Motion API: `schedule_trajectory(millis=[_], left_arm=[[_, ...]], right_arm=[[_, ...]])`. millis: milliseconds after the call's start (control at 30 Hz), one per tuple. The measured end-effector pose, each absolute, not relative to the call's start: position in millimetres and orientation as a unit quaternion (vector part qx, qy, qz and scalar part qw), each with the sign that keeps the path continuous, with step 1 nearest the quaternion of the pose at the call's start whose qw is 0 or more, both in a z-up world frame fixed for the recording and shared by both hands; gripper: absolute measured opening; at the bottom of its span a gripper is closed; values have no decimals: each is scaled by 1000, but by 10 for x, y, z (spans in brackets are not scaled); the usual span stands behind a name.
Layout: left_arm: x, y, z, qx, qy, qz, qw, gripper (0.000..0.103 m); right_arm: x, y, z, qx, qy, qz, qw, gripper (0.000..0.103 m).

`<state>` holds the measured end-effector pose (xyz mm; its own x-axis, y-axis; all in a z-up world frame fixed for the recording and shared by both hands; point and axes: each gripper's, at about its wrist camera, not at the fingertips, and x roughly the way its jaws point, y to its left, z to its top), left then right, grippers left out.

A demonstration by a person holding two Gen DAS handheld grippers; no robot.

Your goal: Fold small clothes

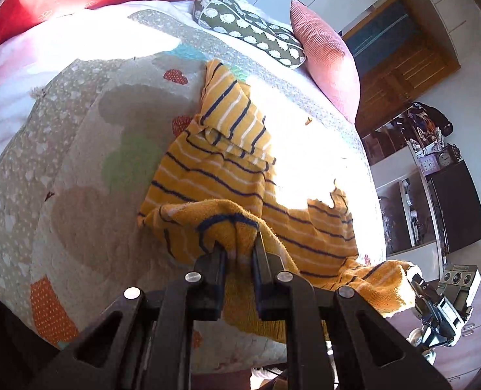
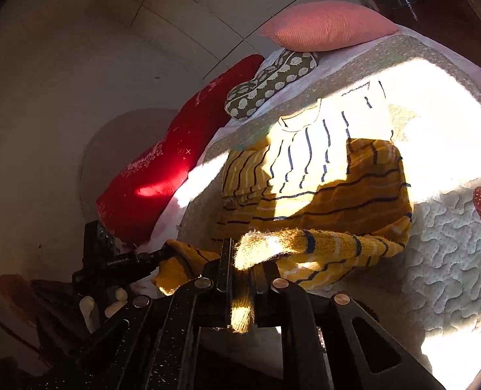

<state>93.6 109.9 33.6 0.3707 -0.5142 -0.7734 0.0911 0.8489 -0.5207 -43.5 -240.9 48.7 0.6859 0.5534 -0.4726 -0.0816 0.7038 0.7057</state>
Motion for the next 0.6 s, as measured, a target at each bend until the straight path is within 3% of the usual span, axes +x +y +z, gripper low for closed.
schedule_trajectory(millis=[233,600], left_arm=[[1953,775,288,-191,549,-159,798,13],[3262,243,-11,-168,580,-117,788,15]], right_arm=[[585,-2690,577,338,357,139,860,9],[1985,-3265,-50,394,391,41,831,8]])
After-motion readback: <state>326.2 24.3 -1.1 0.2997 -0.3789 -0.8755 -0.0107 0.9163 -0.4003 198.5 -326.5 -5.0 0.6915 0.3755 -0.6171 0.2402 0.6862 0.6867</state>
